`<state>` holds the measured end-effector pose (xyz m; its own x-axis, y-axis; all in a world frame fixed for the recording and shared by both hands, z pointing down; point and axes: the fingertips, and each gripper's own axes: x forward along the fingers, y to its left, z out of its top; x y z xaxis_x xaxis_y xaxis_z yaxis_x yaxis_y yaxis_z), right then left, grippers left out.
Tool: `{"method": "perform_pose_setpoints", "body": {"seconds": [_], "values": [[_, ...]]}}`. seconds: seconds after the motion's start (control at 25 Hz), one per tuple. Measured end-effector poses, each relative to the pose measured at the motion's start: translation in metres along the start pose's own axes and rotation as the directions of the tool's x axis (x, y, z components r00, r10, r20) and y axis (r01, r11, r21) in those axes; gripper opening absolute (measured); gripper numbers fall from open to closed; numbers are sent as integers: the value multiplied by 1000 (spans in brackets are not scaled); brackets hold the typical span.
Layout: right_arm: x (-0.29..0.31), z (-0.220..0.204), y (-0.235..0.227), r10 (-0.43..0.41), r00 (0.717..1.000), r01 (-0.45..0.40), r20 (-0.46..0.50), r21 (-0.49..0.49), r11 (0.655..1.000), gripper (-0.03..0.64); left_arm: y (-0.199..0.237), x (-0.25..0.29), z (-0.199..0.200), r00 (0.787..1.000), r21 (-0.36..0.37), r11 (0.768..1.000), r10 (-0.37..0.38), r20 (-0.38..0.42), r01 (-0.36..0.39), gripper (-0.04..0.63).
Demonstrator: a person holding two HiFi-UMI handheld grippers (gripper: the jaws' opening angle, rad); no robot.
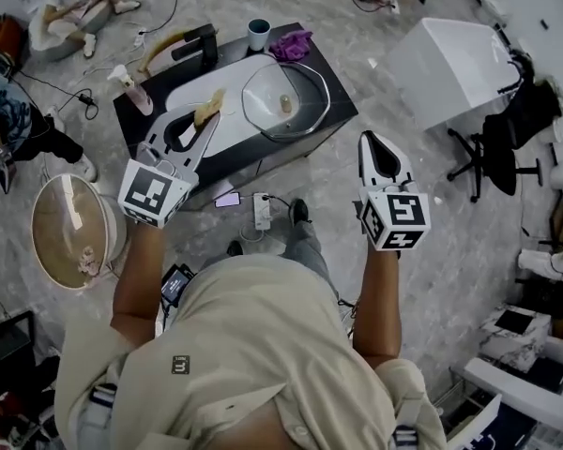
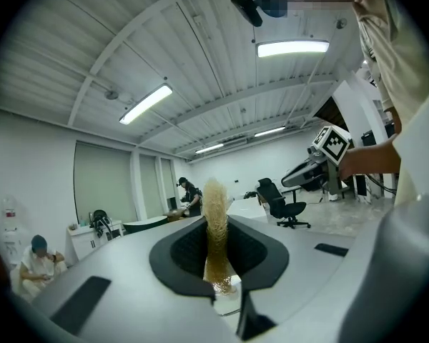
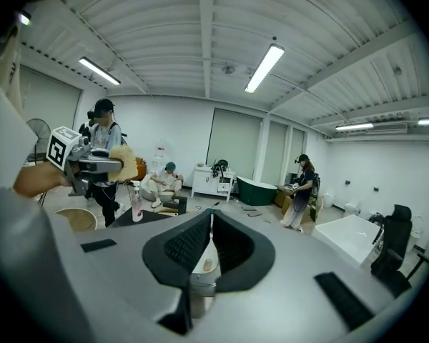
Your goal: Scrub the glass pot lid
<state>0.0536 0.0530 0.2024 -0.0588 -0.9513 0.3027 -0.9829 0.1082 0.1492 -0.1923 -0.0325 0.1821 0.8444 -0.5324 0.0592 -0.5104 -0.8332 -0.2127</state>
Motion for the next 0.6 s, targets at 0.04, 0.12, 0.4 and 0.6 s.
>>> {"method": "perform_pose_setpoints", "body": {"seconds": [0.04,0.12,0.4,0.6], "values": [[10,1,-4,14,1000,-14,1,-4,1000,28,3,3,-2,1000,-1,1000,16,-5,-16,48],[32,0,-13,46,999,-46,-2,-10,999,28,11,13,-6,999,-7,999,52,-16,-52,48],[109,-14,-66,158,986,-160,-56,-24,987,28,19,78,-21,989,-37,991,128,-75,-131,48],[169,-44,-100,208,973,-209,-104,-2,978,29,12,110,-36,974,-59,979,184,-136,-193,48]]}}
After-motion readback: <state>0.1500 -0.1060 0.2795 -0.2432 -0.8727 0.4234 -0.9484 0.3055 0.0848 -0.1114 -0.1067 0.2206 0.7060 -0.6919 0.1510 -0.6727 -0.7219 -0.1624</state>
